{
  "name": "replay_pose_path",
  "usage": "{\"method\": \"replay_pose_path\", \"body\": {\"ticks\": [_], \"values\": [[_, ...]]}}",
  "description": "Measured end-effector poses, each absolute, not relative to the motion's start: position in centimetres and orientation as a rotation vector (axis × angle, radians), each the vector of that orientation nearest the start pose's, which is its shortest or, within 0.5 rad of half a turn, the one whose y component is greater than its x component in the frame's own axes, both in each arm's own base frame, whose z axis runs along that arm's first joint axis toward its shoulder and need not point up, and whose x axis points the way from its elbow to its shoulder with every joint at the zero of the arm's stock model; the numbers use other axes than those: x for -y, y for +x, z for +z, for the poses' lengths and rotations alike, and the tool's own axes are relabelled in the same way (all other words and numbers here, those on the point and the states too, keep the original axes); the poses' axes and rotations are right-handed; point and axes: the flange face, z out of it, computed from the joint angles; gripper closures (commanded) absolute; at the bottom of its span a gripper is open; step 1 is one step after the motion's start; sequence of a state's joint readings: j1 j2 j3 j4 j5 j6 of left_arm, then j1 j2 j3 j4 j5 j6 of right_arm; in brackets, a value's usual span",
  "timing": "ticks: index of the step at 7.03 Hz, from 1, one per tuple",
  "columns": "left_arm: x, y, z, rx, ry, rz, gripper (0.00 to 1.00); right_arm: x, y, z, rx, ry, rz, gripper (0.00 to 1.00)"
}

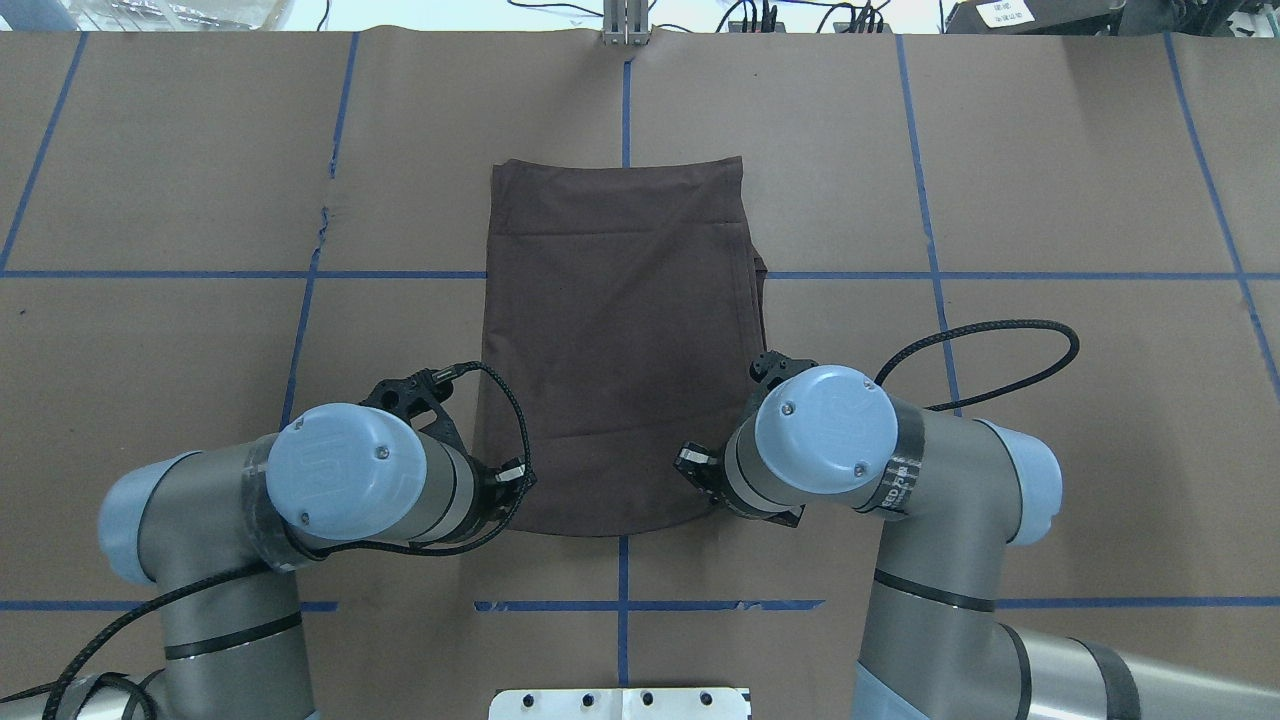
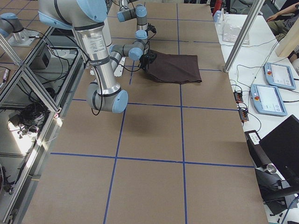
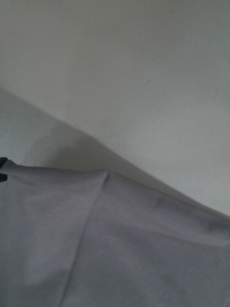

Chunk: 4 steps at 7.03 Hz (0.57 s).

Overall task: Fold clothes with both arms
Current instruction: 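Lift the near end with both grippers and fold it away from the robot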

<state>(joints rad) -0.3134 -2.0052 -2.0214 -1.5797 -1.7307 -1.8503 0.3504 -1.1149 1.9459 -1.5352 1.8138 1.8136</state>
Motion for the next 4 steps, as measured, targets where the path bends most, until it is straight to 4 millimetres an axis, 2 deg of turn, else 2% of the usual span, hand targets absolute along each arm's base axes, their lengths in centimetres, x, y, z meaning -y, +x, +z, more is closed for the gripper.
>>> {"method": "replay_pose_path", "body": {"ticks": [2,3,4], "values": [[24.2,46.9,20.1,-0.891,-0.165,-0.425,1.00,29.0,-48.3,23.0,0.931,-0.215,0.418,1.00],[22.6,45.6,19.0,-0.892,-0.179,-0.401,1.00,28.5,-47.6,22.3,0.949,-0.228,0.404,1.00],[22.0,45.3,18.5,-0.892,-0.187,-0.379,1.00,28.6,-47.3,21.8,0.969,-0.223,0.387,1.00]]}}
